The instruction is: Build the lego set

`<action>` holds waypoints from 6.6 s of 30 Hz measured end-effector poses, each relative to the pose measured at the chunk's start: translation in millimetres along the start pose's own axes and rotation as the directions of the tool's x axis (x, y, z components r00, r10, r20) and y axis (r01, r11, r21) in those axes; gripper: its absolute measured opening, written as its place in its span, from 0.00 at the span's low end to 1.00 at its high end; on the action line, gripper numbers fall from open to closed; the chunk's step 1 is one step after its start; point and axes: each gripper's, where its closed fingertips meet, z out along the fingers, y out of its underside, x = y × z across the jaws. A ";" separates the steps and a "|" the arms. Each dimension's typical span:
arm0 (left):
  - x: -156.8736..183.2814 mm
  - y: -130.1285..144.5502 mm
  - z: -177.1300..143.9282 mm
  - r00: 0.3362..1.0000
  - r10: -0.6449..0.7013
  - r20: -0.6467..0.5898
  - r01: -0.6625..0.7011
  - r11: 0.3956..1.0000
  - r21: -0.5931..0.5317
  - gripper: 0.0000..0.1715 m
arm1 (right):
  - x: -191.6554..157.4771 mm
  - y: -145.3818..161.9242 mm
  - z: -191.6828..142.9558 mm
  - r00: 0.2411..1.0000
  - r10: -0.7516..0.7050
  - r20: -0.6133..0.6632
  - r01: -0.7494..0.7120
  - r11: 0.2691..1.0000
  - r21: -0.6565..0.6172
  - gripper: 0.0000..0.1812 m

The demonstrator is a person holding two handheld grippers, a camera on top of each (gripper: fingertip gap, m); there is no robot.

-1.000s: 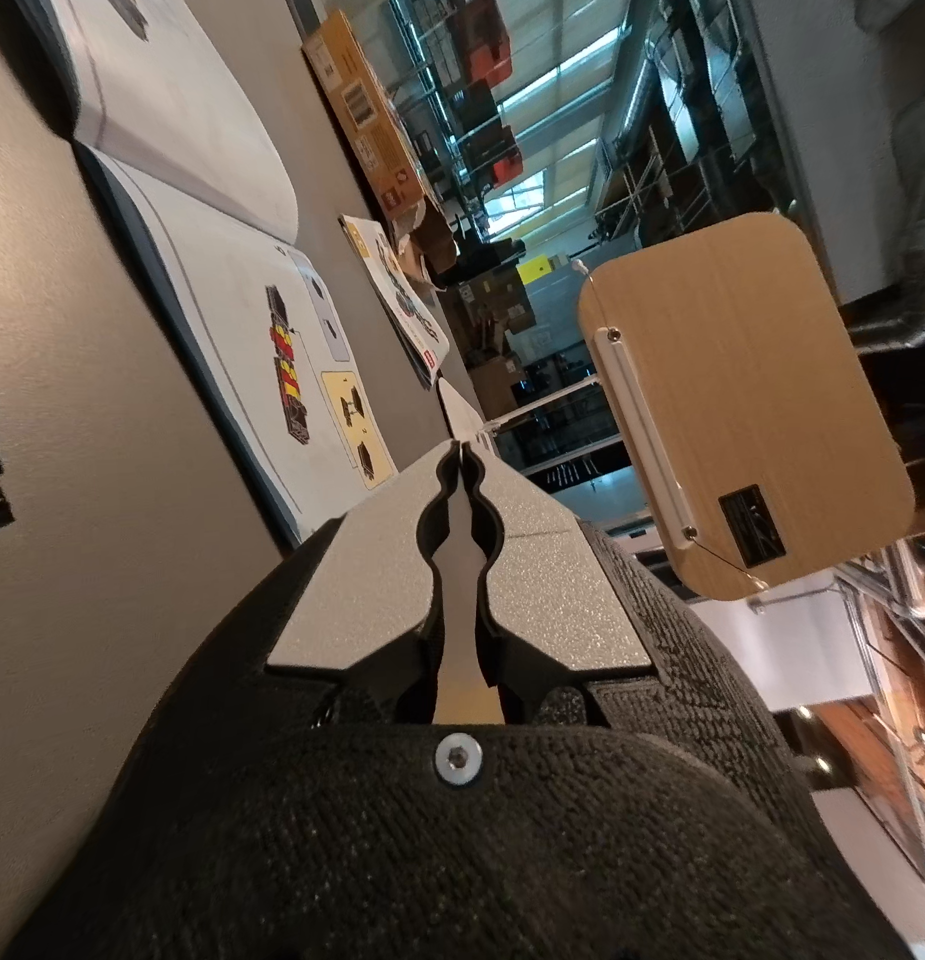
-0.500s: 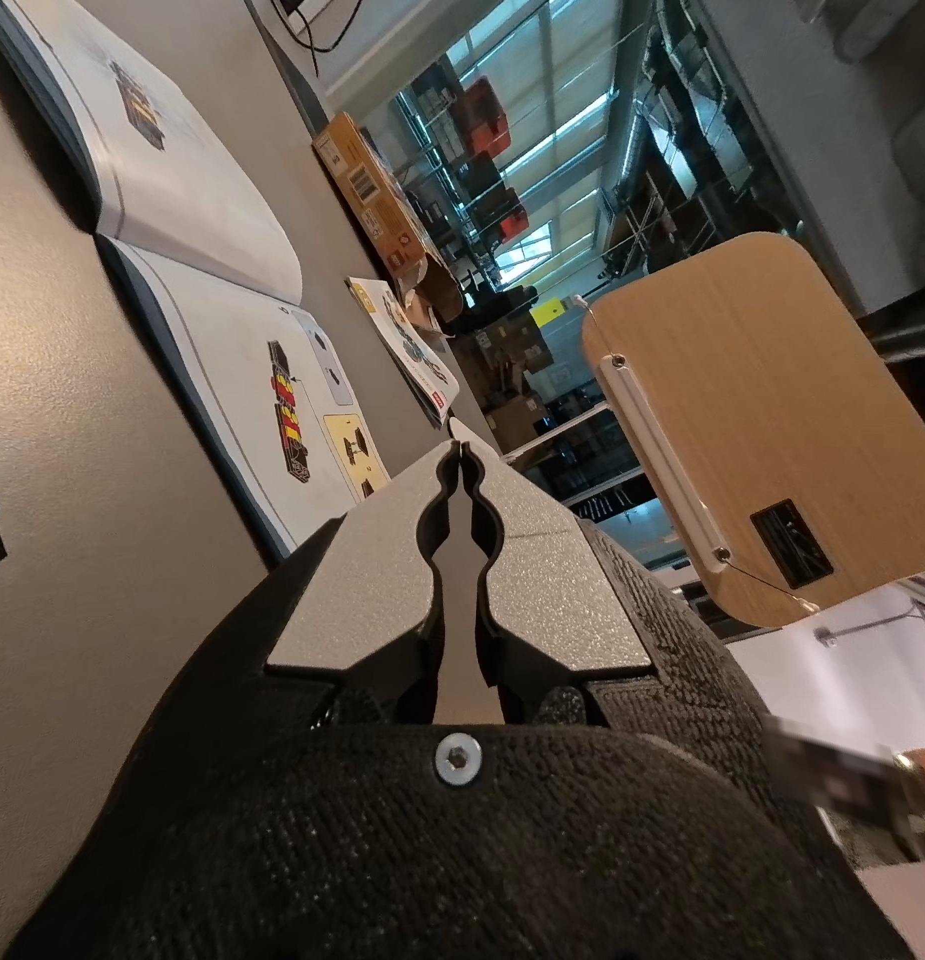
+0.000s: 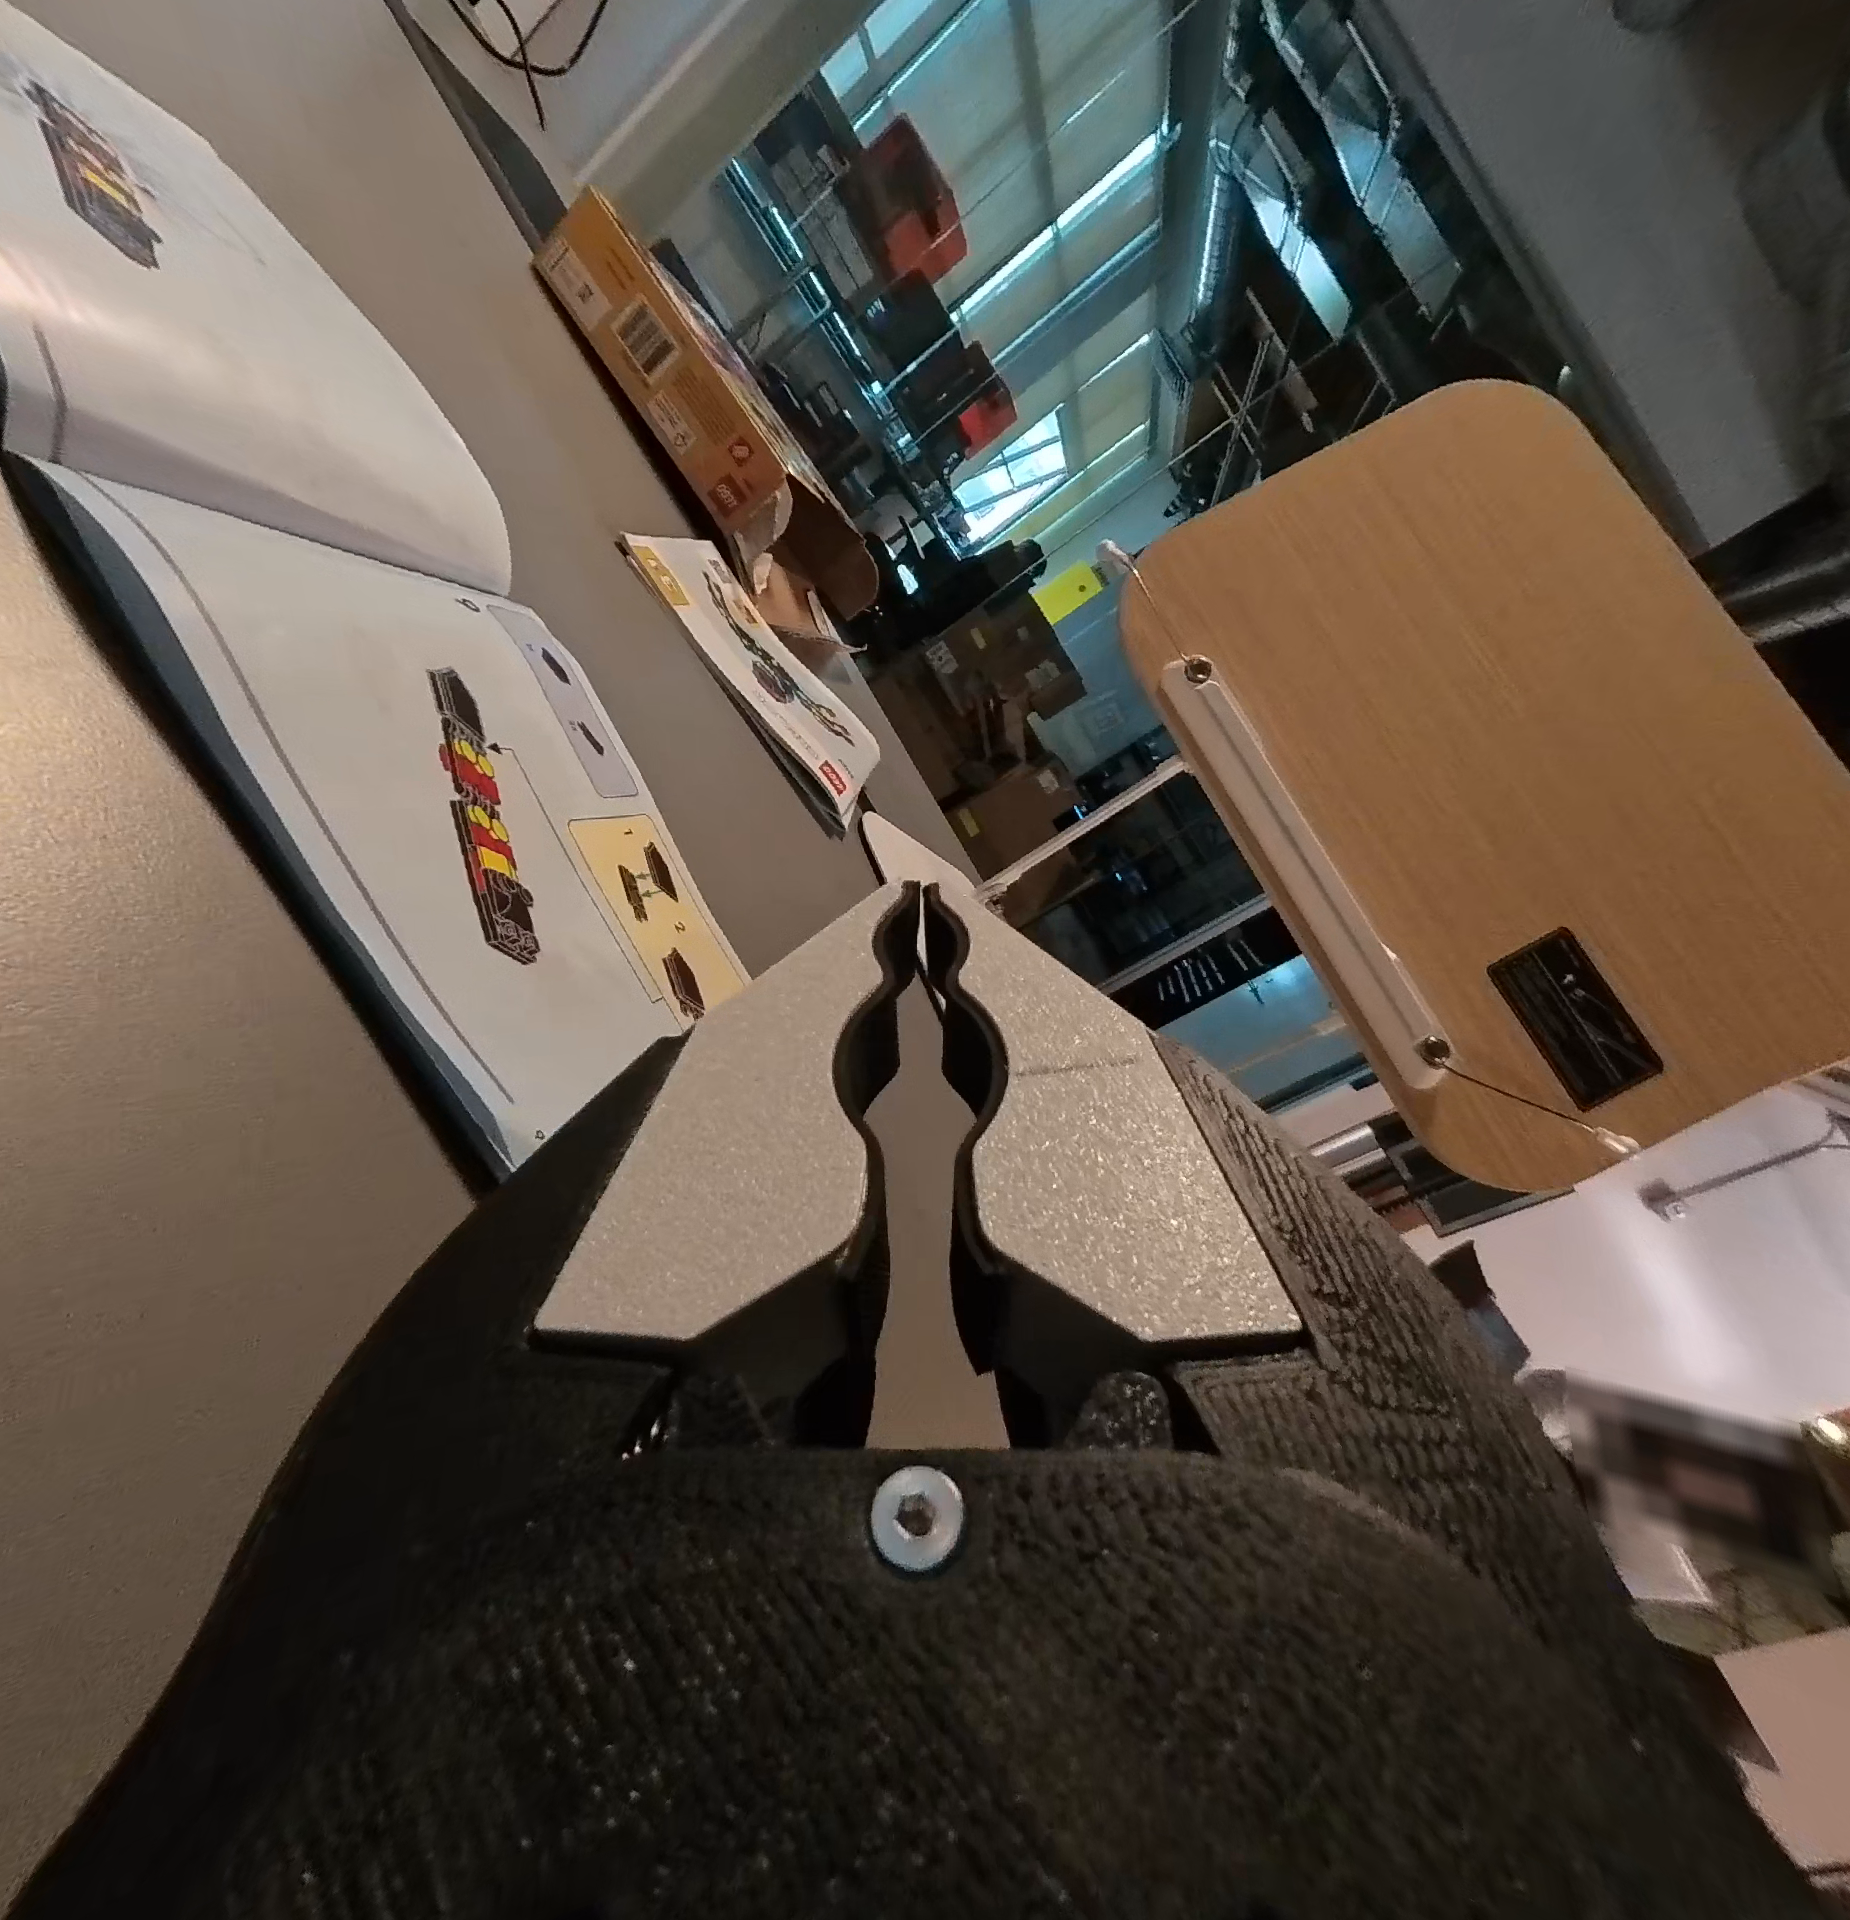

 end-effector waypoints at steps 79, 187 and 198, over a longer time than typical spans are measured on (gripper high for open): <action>10.6 4.1 -5.0 0.878 0.443 -0.179 -0.366 0.864 0.345 0.28 | -151.2 -125.5 -82.0 0.351 0.392 0.850 -0.416 0.879 -0.233 0.00; 54.3 -75.3 19.7 0.602 0.684 0.413 -0.797 0.479 0.367 0.13 | -108.8 -122.0 -59.4 0.507 0.456 0.732 -0.545 0.827 -0.138 0.00; 54.3 -18.5 12.8 0.698 0.693 0.180 -0.704 0.617 0.352 0.22 | -169.7 -138.8 -99.0 0.652 -0.305 0.694 0.029 0.925 0.379 0.00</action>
